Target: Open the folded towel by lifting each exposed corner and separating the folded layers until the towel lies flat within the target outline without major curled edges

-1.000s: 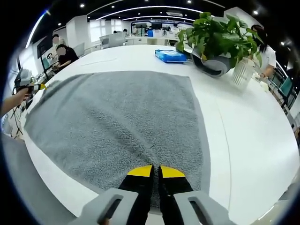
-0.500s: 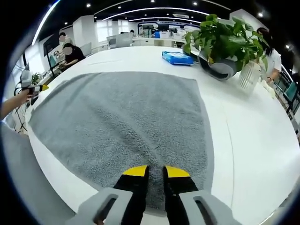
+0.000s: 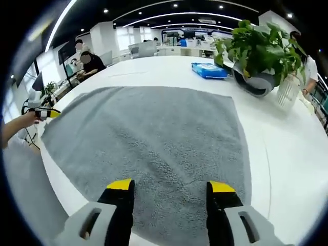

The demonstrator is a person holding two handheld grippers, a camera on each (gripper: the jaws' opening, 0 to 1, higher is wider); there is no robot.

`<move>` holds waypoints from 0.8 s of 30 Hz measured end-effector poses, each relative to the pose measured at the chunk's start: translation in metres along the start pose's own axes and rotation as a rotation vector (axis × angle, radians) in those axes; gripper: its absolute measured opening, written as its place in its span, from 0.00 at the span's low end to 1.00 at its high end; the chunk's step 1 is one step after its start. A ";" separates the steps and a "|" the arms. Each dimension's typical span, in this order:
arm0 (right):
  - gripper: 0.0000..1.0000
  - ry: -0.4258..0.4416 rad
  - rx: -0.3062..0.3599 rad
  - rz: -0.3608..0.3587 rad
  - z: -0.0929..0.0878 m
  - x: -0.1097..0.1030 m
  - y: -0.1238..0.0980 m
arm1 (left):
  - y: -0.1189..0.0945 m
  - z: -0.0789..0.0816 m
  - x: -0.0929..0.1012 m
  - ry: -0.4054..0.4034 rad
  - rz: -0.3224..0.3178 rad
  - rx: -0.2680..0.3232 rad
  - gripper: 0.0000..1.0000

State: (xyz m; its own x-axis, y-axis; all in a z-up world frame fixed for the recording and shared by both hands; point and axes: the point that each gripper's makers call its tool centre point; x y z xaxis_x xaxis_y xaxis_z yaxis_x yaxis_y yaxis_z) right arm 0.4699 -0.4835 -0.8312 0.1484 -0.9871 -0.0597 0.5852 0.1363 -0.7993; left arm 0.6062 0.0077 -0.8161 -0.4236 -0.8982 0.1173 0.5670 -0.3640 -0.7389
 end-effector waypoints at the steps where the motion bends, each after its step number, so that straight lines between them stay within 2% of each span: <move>1: 0.57 -0.010 -0.005 -0.004 0.000 0.001 0.002 | 0.002 -0.004 -0.001 0.023 0.009 -0.015 0.27; 3: 0.57 -0.029 -0.019 -0.009 -0.001 0.001 0.006 | 0.004 -0.010 0.000 0.046 0.011 -0.048 0.28; 5: 0.56 -0.040 -0.022 -0.020 0.001 0.004 0.007 | 0.006 -0.008 -0.004 0.095 0.025 -0.032 0.28; 8: 0.57 -0.057 -0.038 -0.022 0.001 0.002 0.007 | 0.005 -0.006 -0.003 0.084 0.021 -0.030 0.28; 11: 0.59 -0.060 -0.040 -0.024 0.001 0.003 0.008 | 0.009 -0.001 -0.007 0.128 0.029 -0.014 0.30; 17: 0.62 -0.048 -0.036 -0.033 0.004 0.002 0.012 | 0.017 0.009 -0.016 0.134 0.017 0.005 0.33; 24: 0.64 -0.020 -0.044 -0.053 0.013 0.000 0.019 | 0.032 0.027 -0.027 0.166 -0.008 -0.027 0.35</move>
State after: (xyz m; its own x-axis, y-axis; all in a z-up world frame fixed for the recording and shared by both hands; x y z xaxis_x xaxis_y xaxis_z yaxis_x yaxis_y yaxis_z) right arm 0.4920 -0.4798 -0.8387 0.1341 -0.9910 -0.0049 0.5571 0.0795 -0.8266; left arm 0.6551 0.0138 -0.8248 -0.5401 -0.8415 0.0133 0.5452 -0.3619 -0.7562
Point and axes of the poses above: the point that each gripper's makers call its tool centre point, and the gripper's own axes: y roughly forward along the fingers, x roughly to its right, z roughly out of its top, and after that the axes turned 4 degrees about -x, right-handed
